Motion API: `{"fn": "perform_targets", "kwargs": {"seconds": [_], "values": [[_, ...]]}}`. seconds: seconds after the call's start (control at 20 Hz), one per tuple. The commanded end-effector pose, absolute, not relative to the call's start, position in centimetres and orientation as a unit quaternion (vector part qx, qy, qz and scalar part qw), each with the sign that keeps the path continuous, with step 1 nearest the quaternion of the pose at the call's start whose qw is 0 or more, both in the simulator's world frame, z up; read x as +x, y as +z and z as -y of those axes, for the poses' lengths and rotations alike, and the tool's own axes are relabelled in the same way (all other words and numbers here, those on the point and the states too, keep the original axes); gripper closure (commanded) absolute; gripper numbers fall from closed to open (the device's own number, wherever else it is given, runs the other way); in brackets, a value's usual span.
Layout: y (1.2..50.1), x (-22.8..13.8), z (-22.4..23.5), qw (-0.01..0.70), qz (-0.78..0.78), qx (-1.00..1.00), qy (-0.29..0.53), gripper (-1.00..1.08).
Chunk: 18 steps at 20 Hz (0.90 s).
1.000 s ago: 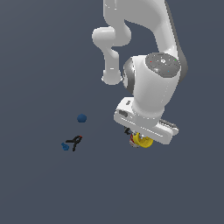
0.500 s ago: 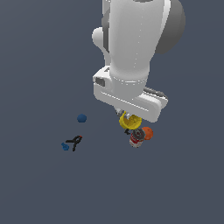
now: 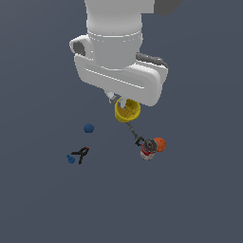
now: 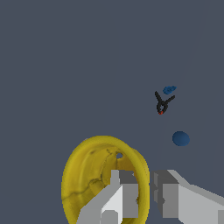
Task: Pick up a designated object from a clutter of objects.
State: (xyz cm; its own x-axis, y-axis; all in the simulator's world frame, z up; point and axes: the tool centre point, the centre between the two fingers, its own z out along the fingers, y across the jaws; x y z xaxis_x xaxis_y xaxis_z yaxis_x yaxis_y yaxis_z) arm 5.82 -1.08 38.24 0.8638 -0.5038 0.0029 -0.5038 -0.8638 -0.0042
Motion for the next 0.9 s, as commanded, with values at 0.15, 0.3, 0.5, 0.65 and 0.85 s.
{"fn": "perform_targets", "kwargs": {"seconds": [0.15, 0.3, 0.5, 0.65, 0.85], "values": [[40.5, 5.5, 2.5, 0.000, -0.260, -0.966, 0.000, 1.08], [41.1, 5.5, 2.8, 0.000, -0.260, -0.966, 0.000, 1.08], [41.1, 5.6, 2.8, 0.000, -0.260, -0.966, 0.000, 1.08], [41.0, 5.6, 2.8, 0.000, -0.260, -0.966, 0.001, 1.08], [41.3, 5.6, 3.0, 0.000, -0.260, -0.966, 0.001, 1.08]]}}
